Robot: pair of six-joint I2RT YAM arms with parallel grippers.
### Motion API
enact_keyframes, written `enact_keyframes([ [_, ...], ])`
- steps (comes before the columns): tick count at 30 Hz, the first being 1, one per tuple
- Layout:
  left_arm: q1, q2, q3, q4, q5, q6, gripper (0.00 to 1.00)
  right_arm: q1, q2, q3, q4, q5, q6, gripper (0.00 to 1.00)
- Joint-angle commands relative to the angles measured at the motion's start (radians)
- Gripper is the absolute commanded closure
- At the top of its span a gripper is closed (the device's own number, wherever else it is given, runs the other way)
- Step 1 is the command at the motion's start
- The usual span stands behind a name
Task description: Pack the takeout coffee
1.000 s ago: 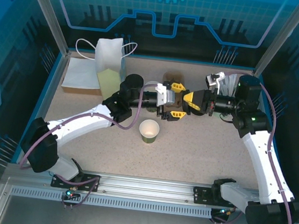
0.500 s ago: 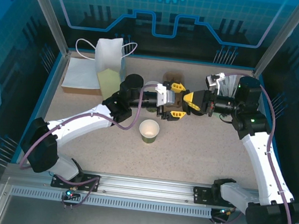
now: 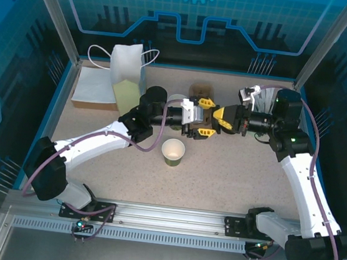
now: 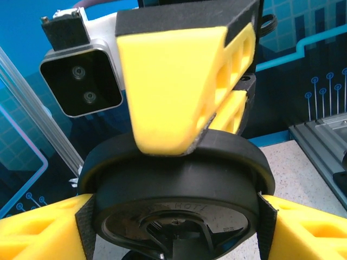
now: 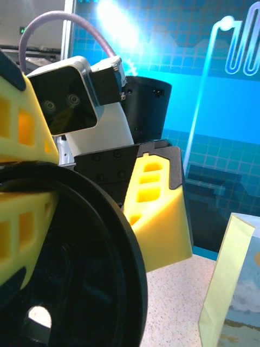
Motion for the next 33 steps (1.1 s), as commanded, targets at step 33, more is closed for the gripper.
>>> enact_keyframes([
  [33, -0.042, -0.032, 0.057, -0.318, -0.129, 0.193, 0.3, 0.298, 0.173, 0.309, -0.64, 0.625, -0.478, 0.63],
])
